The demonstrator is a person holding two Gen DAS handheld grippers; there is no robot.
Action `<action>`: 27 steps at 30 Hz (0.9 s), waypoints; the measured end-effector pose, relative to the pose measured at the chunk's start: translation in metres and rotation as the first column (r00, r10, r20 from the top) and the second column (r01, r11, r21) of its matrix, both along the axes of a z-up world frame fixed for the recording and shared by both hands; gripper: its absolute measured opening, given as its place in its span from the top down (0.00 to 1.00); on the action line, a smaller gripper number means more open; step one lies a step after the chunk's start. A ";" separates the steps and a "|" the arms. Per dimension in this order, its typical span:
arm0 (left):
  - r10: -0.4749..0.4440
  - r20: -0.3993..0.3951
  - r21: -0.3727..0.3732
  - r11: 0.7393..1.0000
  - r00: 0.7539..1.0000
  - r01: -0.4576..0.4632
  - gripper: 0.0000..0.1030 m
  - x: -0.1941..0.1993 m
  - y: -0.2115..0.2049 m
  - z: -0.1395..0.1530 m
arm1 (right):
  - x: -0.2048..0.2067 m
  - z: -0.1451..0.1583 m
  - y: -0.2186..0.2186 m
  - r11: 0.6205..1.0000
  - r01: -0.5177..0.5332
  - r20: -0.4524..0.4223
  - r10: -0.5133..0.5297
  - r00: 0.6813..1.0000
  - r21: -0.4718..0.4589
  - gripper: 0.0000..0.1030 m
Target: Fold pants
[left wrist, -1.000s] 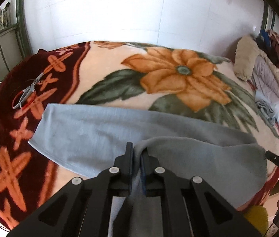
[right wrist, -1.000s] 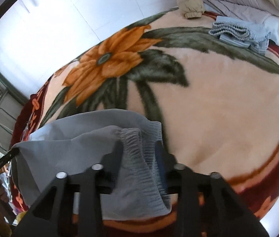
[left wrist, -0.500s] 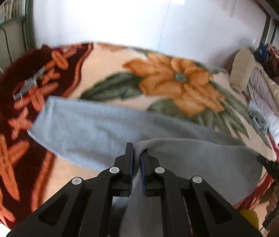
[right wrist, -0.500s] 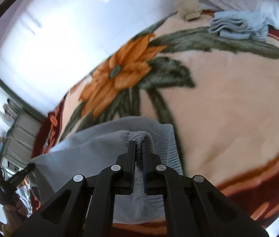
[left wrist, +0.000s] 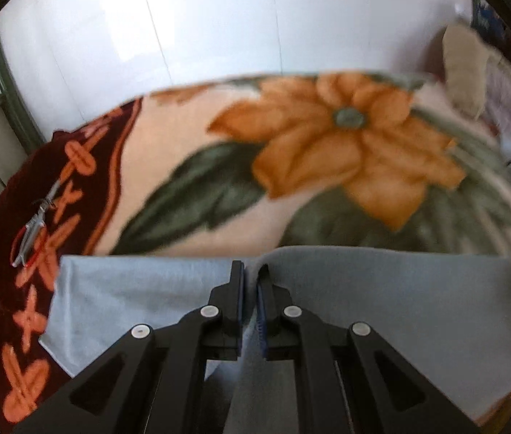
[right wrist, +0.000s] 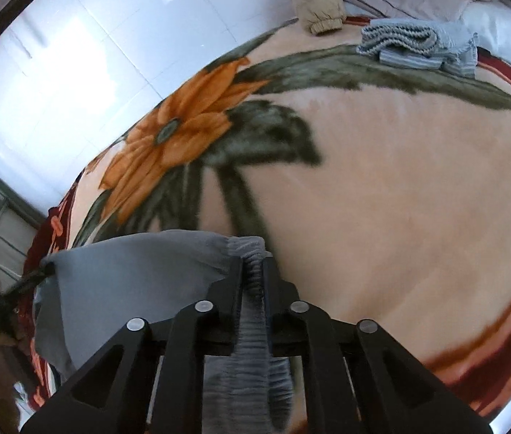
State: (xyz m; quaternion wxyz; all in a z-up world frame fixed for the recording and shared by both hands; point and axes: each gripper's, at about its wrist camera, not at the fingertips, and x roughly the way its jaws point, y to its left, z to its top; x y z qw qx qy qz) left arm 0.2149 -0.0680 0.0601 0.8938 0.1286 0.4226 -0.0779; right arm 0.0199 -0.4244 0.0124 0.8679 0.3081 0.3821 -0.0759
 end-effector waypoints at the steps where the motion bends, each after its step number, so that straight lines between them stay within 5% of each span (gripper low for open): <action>1: 0.005 -0.013 0.010 1.000 1.000 -0.005 0.93 0.003 -0.001 -0.010 | -0.002 0.000 -0.002 1.000 0.006 -0.004 -0.006 1.000 0.008 0.72; 4: 0.012 -0.042 0.056 0.998 0.999 -0.010 0.84 0.006 -0.003 -0.036 | -0.014 0.000 -0.012 0.998 0.036 -0.013 -0.035 0.999 0.051 0.56; 7: -0.011 -0.032 0.101 0.995 0.999 0.014 0.82 0.000 -0.008 -0.044 | -0.025 0.000 -0.018 0.996 0.052 -0.013 -0.052 0.999 0.073 0.51; 9: -0.032 -0.036 0.118 0.992 0.999 0.036 0.71 -0.002 -0.010 -0.041 | -0.030 -0.001 -0.020 0.994 0.043 -0.016 -0.041 0.999 0.101 0.50; 16: -0.050 -0.006 -0.022 0.999 0.999 0.050 0.28 -0.029 0.010 0.006 | -0.037 0.004 -0.002 0.992 -0.030 -0.027 0.033 0.999 0.120 0.49; 22: -0.001 -0.024 -0.133 0.991 1.000 -0.003 0.25 -0.063 0.047 0.032 | -0.035 0.004 0.007 0.988 -0.050 -0.016 0.053 0.998 0.144 0.41; 27: 0.109 -0.089 -0.208 0.970 0.990 -0.126 0.25 -0.085 0.093 0.023 | -0.020 -0.017 0.009 0.982 -0.055 -0.076 0.070 0.995 0.179 0.40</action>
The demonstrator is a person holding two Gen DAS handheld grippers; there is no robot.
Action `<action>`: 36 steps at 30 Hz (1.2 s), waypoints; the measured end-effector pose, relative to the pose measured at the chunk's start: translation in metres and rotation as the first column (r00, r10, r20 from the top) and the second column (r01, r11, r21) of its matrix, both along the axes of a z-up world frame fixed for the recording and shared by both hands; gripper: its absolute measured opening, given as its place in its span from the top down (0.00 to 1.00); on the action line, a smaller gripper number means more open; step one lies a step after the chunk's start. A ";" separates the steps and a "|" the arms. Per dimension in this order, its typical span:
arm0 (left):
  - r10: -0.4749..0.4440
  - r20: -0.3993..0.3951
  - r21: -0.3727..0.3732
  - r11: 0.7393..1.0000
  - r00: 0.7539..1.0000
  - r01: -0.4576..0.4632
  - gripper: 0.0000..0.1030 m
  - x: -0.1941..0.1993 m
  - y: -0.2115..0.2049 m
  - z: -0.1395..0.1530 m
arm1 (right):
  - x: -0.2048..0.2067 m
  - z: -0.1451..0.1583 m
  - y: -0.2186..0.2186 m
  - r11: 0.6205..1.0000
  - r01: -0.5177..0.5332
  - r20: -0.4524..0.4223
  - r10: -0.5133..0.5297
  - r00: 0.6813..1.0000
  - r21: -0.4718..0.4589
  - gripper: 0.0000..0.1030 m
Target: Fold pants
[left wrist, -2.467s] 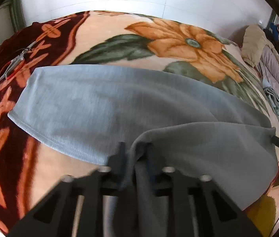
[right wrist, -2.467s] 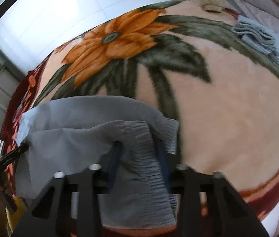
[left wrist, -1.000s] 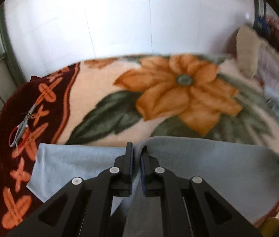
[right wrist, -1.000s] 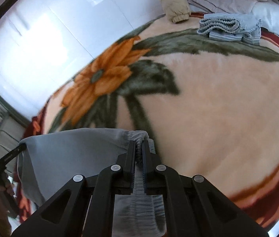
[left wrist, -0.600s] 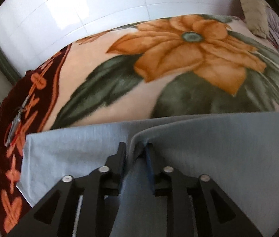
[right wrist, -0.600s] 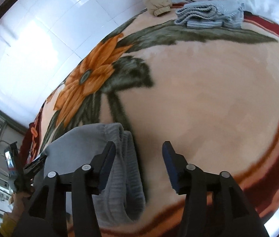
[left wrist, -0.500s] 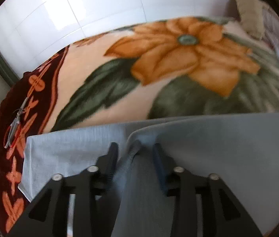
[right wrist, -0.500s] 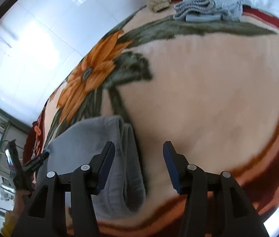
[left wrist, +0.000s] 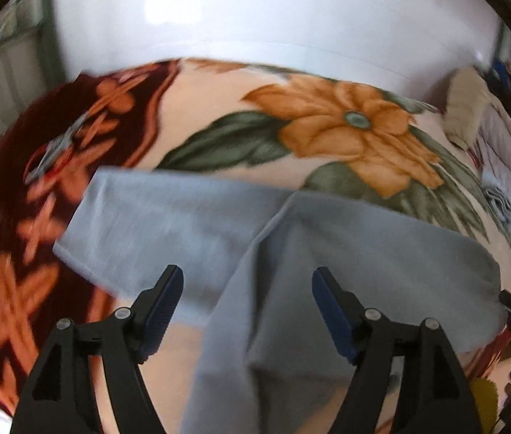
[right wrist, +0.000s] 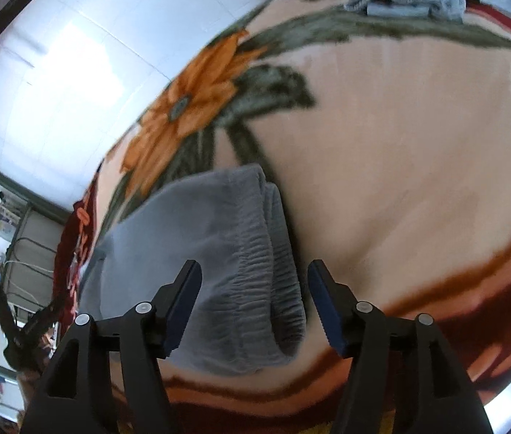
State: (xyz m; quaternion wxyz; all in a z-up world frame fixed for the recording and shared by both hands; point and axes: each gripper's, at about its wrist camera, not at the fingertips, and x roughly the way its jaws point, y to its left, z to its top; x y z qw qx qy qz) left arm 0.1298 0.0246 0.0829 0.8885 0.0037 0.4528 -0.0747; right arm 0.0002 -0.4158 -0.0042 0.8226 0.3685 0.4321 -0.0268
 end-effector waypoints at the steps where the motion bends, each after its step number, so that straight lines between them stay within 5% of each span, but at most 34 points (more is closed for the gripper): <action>1: 0.025 -0.019 -0.008 1.000 0.999 -0.026 0.25 -0.003 0.009 -0.006 | 0.005 -0.004 0.002 1.000 -0.006 -0.013 0.006 1.000 -0.001 0.40; 7: 0.181 -0.058 -0.032 0.983 0.982 -0.183 0.25 -0.003 0.054 -0.032 | 0.017 -0.009 0.020 0.994 -0.028 -0.017 0.026 1.000 -0.101 0.28; 11: 0.296 -0.082 -0.113 0.946 0.952 -0.304 0.25 0.003 0.091 -0.041 | 0.023 -0.007 0.036 0.979 -0.063 -0.043 0.056 0.998 -0.193 0.27; 14: 0.372 -0.091 -0.150 0.912 0.924 -0.382 0.25 0.007 0.115 -0.044 | 0.027 -0.005 0.038 0.981 -0.068 -0.043 0.062 0.997 -0.180 0.28; 19: 0.454 -0.119 -0.239 0.850 0.883 -0.469 0.25 0.025 0.143 -0.049 | 0.023 -0.005 0.041 0.990 -0.036 -0.001 0.036 0.999 -0.139 0.62; 25: 0.497 -0.159 -0.301 0.798 0.853 -0.521 0.30 0.056 0.161 -0.063 | 0.019 0.003 0.045 0.994 -0.028 0.044 0.033 0.998 -0.110 0.74; 26: 0.483 -0.159 -0.329 0.796 0.861 -0.508 0.46 0.058 0.162 -0.063 | 0.018 0.006 0.042 0.995 -0.022 0.050 0.027 0.998 -0.098 0.75; 27: 0.456 -0.170 -0.348 0.802 0.873 -0.487 0.76 0.062 0.162 -0.065 | 0.018 0.008 0.039 0.996 -0.017 0.055 0.022 0.998 -0.085 0.75; 28: 0.443 -0.186 -0.334 0.811 0.877 -0.480 0.86 0.066 0.161 -0.066 | 0.019 0.011 0.037 0.997 -0.018 0.058 0.022 0.998 -0.073 0.75; 36: 0.398 -0.070 -0.256 0.879 0.915 -0.402 0.93 0.038 0.145 -0.033 | 0.034 0.066 0.016 0.992 -0.071 0.085 0.080 0.993 -0.105 0.76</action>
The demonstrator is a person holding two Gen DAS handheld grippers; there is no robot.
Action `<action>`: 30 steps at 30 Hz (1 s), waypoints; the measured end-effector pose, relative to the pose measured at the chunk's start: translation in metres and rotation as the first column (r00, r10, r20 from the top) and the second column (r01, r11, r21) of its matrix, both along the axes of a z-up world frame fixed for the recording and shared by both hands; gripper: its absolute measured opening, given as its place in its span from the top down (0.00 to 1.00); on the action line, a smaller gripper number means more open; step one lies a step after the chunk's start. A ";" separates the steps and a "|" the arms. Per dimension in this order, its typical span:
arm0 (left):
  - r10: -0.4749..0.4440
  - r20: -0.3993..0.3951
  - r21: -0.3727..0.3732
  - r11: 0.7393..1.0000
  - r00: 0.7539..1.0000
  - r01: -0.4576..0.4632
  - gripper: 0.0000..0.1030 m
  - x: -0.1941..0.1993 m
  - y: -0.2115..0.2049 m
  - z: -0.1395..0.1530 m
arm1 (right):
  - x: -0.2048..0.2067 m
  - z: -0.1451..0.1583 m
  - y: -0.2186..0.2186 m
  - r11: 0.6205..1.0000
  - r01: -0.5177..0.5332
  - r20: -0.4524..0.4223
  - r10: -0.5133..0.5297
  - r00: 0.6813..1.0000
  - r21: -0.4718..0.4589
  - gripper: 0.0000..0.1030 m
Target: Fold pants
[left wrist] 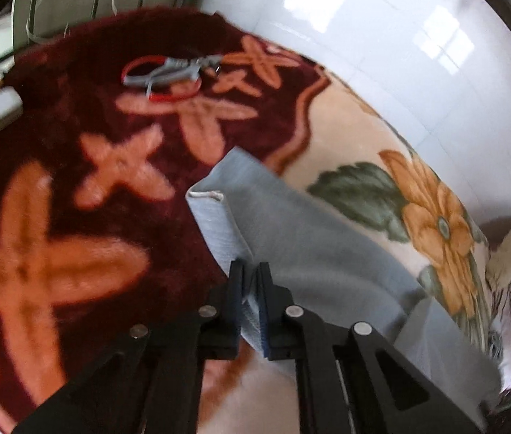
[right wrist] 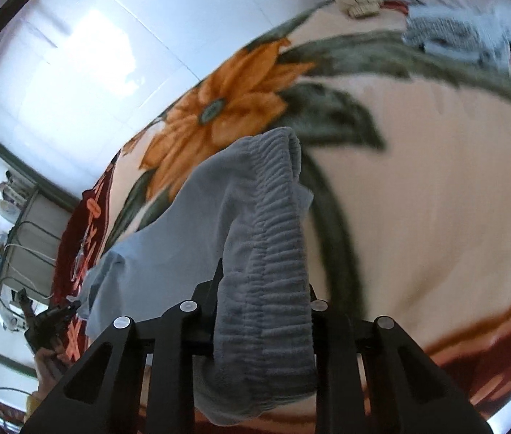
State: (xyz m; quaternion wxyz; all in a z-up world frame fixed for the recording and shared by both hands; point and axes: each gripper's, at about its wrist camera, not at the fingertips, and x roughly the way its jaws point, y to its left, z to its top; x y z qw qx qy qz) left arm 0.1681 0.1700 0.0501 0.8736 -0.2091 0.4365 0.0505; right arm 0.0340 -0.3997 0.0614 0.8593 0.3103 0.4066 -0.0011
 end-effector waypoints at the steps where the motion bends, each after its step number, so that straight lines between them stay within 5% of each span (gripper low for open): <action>1: -0.005 0.003 0.006 1.000 1.000 0.005 0.93 -0.004 -0.001 0.005 | 0.002 0.009 -0.003 1.000 -0.007 -0.004 0.007 1.000 -0.016 0.76; 9: -0.088 -0.027 -0.065 0.994 0.996 0.086 0.93 -0.071 -0.035 0.039 | 0.010 0.047 -0.051 0.991 -0.007 -0.100 -0.006 0.995 -0.135 0.76; 12: -0.114 -0.065 -0.047 0.993 0.991 0.111 0.92 -0.103 -0.052 0.026 | 0.014 0.032 -0.067 0.983 0.002 -0.173 -0.034 0.984 -0.185 0.76; 15: -0.108 -0.164 0.057 0.991 0.981 0.119 0.91 -0.113 -0.056 -0.002 | 0.021 0.001 -0.079 0.978 -0.009 -0.248 -0.043 0.968 -0.208 0.76; 19: -0.104 -0.219 -0.004 0.994 0.970 0.106 0.82 -0.123 -0.041 -0.012 | 0.025 -0.036 -0.082 0.958 -0.039 -0.313 -0.054 0.948 -0.283 0.68; 21: -0.095 -0.183 0.040 0.994 0.979 0.104 0.59 -0.127 -0.038 0.000 | 0.022 -0.039 -0.084 0.952 -0.030 -0.309 -0.069 0.948 -0.304 0.62; 30: -0.194 -0.127 0.094 0.974 0.973 0.207 0.50 -0.129 -0.064 0.026 | -0.011 0.021 -0.075 0.884 0.031 -0.189 -0.135 0.973 -0.467 0.58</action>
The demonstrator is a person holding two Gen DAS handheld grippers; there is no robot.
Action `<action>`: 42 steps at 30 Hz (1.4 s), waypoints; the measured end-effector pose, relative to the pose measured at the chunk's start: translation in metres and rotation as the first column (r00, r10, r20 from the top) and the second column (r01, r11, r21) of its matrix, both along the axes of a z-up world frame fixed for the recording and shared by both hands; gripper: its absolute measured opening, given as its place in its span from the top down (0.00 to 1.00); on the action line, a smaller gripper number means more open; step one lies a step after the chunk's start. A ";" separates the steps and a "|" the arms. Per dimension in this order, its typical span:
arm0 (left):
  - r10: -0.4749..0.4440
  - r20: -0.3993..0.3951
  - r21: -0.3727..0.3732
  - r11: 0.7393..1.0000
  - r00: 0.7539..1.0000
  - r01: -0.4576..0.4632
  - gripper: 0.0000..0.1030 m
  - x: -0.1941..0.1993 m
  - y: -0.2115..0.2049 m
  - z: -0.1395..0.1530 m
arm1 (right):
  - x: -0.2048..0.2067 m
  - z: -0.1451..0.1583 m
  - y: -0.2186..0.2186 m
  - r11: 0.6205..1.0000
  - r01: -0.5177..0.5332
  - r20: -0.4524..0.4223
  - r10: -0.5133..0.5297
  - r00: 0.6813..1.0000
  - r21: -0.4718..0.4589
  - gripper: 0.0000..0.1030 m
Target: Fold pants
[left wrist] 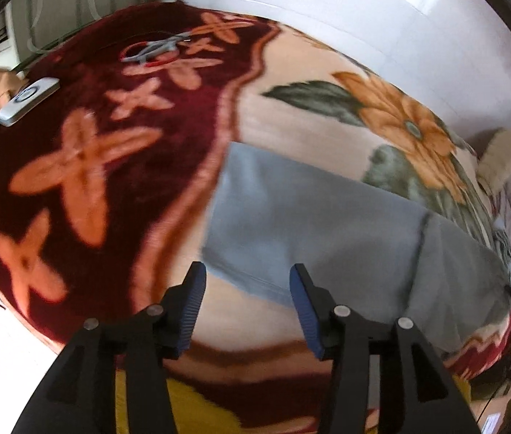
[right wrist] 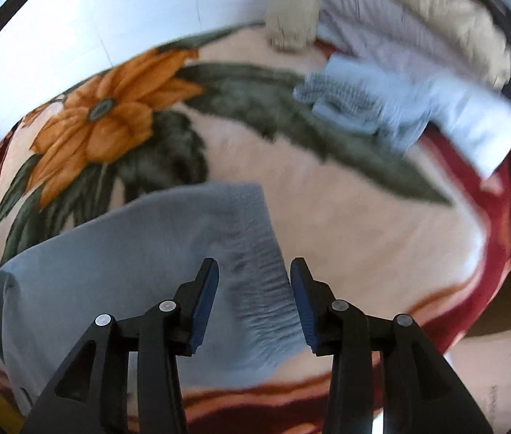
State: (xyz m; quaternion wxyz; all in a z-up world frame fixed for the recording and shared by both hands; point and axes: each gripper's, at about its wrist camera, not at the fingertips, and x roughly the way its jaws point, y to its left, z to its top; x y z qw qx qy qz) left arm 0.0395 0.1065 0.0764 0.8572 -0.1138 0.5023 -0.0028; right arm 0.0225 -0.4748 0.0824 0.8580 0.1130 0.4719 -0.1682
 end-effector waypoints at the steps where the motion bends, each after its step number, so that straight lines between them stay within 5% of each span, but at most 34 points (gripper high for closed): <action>1: -0.017 0.003 0.007 1.000 1.000 0.017 0.50 -0.001 -0.006 0.000 | -0.005 0.008 0.004 1.000 -0.017 0.012 0.017 1.000 -0.010 0.57; 6: -0.113 0.001 0.035 0.993 0.994 0.113 0.46 -0.008 -0.042 0.002 | -0.023 0.032 0.038 0.992 -0.124 0.038 0.123 0.992 0.029 0.56; 15: -0.282 -0.049 0.032 0.959 0.958 0.283 0.40 -0.042 -0.101 -0.007 | -0.040 0.011 0.130 0.948 -0.305 0.003 0.306 0.952 0.094 0.56; 24: -0.472 -0.093 0.081 0.874 0.877 0.479 0.31 -0.072 -0.172 -0.039 | -0.050 -0.033 0.187 0.923 -0.351 -0.035 0.361 0.932 0.160 0.56; 29: -0.505 -0.134 0.231 0.821 0.853 0.522 0.31 -0.071 -0.192 -0.064 | -0.050 -0.046 0.199 0.910 -0.388 -0.068 0.400 0.914 0.149 0.56; 37: -0.472 -0.065 0.202 0.857 0.879 0.475 0.28 -0.073 -0.189 -0.069 | -0.050 -0.066 0.182 0.913 -0.269 -0.116 0.316 0.941 0.306 0.56; 42: -0.433 -0.015 0.129 0.893 0.901 0.431 0.75 -0.063 -0.163 -0.061 | -0.058 -0.066 0.188 0.914 -0.240 -0.113 0.290 0.951 0.327 0.56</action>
